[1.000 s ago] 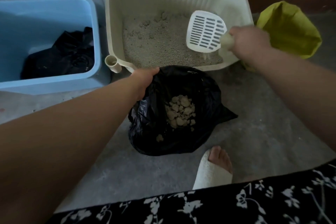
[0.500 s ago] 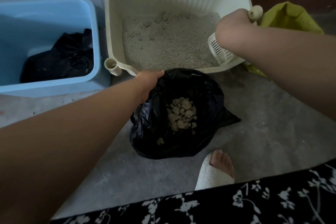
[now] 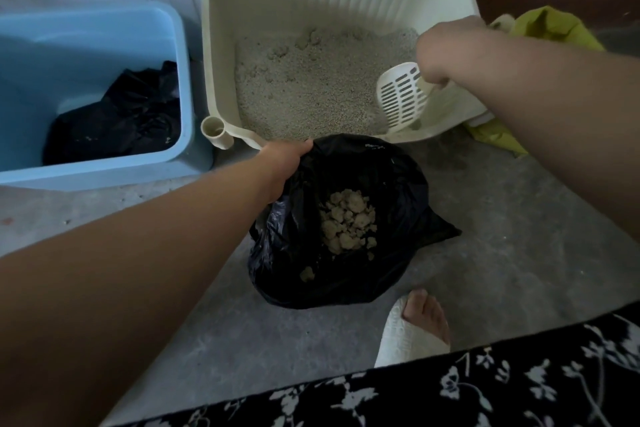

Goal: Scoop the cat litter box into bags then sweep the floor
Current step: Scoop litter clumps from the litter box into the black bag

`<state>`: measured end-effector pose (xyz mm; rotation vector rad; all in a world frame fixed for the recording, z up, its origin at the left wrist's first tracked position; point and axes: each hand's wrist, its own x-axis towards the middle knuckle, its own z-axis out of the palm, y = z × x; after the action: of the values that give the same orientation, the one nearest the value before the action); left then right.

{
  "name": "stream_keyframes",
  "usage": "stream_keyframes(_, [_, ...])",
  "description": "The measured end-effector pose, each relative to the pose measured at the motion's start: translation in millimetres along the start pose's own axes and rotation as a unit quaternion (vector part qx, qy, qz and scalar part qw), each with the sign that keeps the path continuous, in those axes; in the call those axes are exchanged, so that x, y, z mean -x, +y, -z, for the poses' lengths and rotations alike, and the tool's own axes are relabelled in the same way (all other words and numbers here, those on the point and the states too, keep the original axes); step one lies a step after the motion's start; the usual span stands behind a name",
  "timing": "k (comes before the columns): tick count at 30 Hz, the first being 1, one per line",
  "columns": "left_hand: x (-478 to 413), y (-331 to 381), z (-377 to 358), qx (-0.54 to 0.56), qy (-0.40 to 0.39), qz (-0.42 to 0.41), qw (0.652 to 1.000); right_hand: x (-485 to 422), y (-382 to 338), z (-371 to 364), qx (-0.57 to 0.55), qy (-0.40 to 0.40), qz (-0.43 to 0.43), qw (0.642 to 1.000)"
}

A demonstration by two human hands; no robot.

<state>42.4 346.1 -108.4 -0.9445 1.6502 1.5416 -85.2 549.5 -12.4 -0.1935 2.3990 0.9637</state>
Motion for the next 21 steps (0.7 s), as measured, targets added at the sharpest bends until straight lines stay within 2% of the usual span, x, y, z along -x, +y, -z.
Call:
stream_keyframes(3, [1.1,-0.2,-3.2,0.006,-0.001,-0.004,1.000,1.9,-2.3,1.4,-0.074,-0.012,0.017,0.997])
stream_keyframes(5, [0.1,-0.5,-3.7,0.015,0.000,-0.002,1.000,-2.1,0.0,-7.3,-0.152,-0.056,0.025,0.986])
stream_keyframes(7, [-0.9,-0.9,-4.1,0.020,-0.003,-0.003,1.000,-3.6,0.1,-23.4,-0.260,-0.122,0.025,0.958])
stream_keyframes(9, [-1.2,-1.2,-4.7,0.019,-0.007,-0.004,1.000,-3.5,-5.1,-40.1,-0.324,-0.151,0.013,0.934])
stream_keyframes(15, [0.2,-1.4,-0.9,0.033,-0.011,-0.015,0.999,-12.4,-31.3,-58.6,-0.425,-0.113,-0.017,0.898])
stream_keyframes(21, [2.0,3.9,2.9,0.026,-0.024,-0.005,0.999,-22.3,-67.1,-58.6,-0.543,-0.072,-0.008,0.837])
